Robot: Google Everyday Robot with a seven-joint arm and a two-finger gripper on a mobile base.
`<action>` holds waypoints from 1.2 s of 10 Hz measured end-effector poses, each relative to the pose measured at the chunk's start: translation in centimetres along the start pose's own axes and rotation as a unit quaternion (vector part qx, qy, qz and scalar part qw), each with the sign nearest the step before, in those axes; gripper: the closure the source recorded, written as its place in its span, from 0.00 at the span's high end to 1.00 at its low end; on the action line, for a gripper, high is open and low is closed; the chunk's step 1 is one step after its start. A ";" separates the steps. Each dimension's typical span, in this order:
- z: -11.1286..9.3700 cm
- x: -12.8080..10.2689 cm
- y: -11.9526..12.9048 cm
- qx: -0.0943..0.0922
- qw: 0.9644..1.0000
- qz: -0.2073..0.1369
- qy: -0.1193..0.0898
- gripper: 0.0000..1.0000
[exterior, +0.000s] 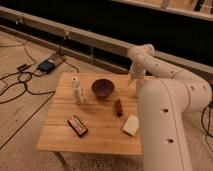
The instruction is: Place the ceramic cup in the ceramic bowl
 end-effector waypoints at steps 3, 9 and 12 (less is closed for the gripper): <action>0.1 0.7 0.1 -0.013 1.000 0.024 0.008 0.18; -3.1 1.0 3.7 0.046 0.999 -0.004 -0.018 0.09; -5.4 0.5 8.5 0.103 0.992 -0.069 -0.038 0.09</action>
